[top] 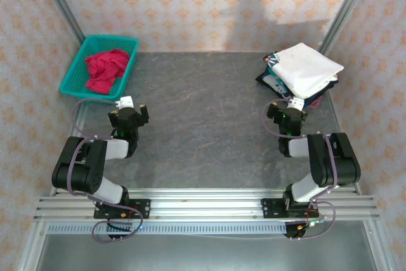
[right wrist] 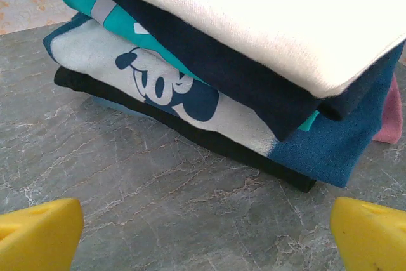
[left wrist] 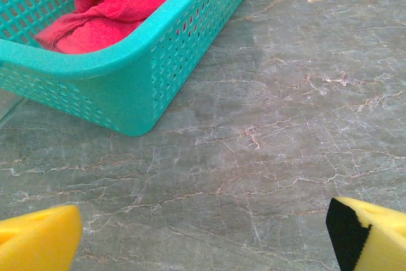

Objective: Fold and stack the t-shirts

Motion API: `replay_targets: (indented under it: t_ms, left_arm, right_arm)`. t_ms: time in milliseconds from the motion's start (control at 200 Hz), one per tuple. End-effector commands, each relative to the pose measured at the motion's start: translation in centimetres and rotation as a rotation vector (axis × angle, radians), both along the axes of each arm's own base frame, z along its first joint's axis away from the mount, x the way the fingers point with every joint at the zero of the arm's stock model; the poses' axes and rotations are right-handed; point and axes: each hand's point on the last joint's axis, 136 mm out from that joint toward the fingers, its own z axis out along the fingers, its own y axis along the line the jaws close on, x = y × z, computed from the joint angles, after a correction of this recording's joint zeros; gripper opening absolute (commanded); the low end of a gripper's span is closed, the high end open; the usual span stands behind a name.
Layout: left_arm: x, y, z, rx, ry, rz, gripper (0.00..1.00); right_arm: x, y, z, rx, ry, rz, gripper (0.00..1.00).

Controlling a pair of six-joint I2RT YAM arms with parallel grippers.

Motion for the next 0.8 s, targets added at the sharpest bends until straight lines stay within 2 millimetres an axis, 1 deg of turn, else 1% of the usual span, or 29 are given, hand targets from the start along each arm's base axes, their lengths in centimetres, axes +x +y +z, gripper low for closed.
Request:
replay_targets:
  t_ms: [0,726,796]
  left_arm:
    - [0.37,0.47,1.45,0.020,-0.030,0.026,1.00]
    - [0.37,0.46,1.42,0.021,-0.029,0.025,1.00]
    - [0.48,0.35,1.75,0.023,-0.039,0.016,1.00]
  right_arm:
    - [0.41,-0.11,0.54,-0.016,-0.011,-0.003,0.99]
    - [0.48,-0.10,0.51,-0.014,-0.011,-0.002,0.99]
    - [0.38,-0.09,0.69,-0.014,-0.019,-0.001,0.99]
